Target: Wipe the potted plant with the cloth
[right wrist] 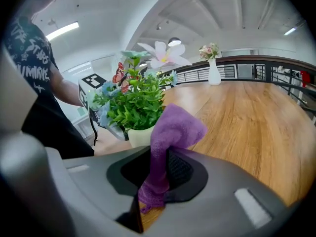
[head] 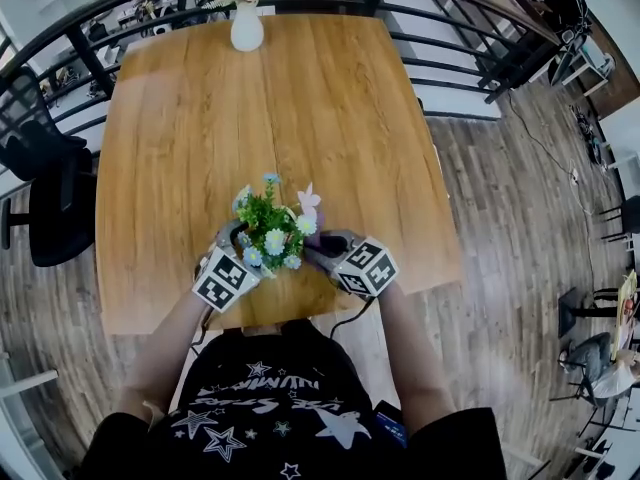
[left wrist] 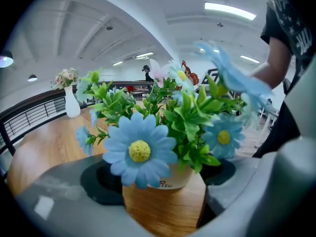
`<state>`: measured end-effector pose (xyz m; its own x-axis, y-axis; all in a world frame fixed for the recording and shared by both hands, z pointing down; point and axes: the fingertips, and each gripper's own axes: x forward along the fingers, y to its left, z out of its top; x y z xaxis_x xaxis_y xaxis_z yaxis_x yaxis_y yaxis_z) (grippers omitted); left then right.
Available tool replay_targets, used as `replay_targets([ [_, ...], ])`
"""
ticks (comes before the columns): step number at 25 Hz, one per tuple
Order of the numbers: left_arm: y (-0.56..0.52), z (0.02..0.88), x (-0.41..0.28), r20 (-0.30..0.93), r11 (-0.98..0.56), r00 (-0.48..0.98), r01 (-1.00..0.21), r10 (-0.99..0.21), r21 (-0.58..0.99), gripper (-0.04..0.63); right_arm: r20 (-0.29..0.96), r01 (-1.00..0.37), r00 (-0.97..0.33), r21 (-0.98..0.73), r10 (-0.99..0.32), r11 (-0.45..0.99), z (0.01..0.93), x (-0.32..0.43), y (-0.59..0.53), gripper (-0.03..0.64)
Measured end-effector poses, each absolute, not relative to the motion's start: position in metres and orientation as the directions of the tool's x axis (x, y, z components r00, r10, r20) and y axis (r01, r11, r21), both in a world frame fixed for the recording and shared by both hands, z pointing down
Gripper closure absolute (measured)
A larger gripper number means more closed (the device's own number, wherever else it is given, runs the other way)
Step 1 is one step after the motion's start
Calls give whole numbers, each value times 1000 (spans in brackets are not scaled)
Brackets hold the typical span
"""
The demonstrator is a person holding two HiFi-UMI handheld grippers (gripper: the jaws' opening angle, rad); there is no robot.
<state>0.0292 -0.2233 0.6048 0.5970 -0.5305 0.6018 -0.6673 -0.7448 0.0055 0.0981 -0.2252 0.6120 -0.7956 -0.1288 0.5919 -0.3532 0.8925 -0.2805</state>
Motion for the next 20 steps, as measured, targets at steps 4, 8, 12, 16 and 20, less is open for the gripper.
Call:
replay_targets([
  [4, -225, 604, 29, 595, -712, 576, -702, -561, 8, 129, 598, -391, -786, -282, -158, 876, 611, 99, -213, 540],
  [8, -226, 604, 30, 589, -681, 555, -732, -588, 10, 129, 590, -437, -782, -291, -200, 851, 611, 99, -203, 540],
  [12, -227, 604, 33, 589, -649, 530, -760, -609, 13, 129, 582, -466, -782, -306, -225, 830, 612, 97, -193, 540],
  [16, -225, 607, 36, 585, -601, 497, -799, -641, 20, 129, 583, -469, -782, -314, -222, 825, 610, 91, -177, 540],
  [20, -224, 608, 38, 583, -561, 467, -828, -665, 23, 129, 577, -489, -781, -325, -240, 809, 610, 85, -169, 538],
])
